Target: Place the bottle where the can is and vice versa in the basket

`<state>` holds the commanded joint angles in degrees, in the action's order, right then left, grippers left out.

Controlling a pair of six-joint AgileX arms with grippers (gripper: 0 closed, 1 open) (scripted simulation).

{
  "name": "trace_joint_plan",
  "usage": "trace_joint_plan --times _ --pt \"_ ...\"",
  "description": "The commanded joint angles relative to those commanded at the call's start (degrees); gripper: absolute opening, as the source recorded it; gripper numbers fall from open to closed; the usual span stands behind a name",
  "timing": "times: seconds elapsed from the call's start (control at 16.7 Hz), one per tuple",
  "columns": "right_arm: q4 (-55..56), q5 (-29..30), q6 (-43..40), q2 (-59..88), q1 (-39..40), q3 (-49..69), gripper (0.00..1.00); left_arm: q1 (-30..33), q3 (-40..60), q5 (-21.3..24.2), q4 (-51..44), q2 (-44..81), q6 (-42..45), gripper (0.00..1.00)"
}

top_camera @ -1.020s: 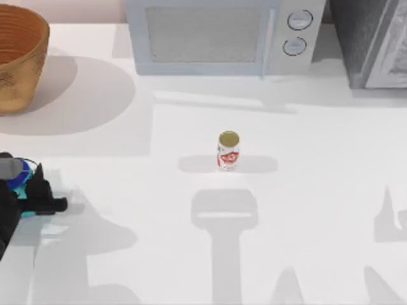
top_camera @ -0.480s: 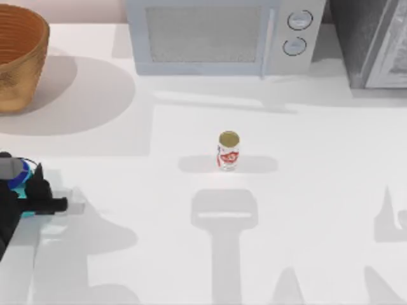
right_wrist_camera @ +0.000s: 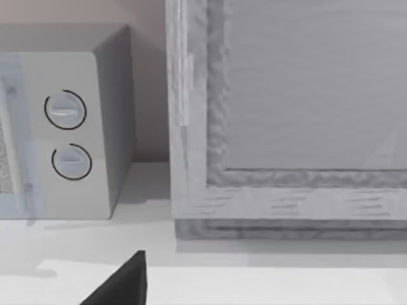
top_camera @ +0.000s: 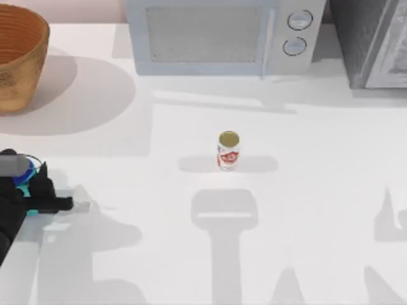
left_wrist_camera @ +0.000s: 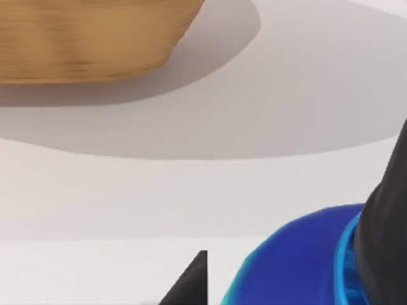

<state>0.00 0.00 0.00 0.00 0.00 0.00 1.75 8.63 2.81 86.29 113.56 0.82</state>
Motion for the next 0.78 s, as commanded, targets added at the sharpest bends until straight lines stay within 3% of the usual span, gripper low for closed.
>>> trace_joint_plan --times 0.48,0.78 --pt "0.0 0.0 0.0 0.0 0.0 0.0 1.00 6.6 17.4 6.1 -22.9 -9.4 -1.7 0.00" --pt "0.0 0.0 0.0 0.0 0.0 0.0 1.00 4.9 35.1 10.2 -43.4 -14.8 -1.2 0.00"
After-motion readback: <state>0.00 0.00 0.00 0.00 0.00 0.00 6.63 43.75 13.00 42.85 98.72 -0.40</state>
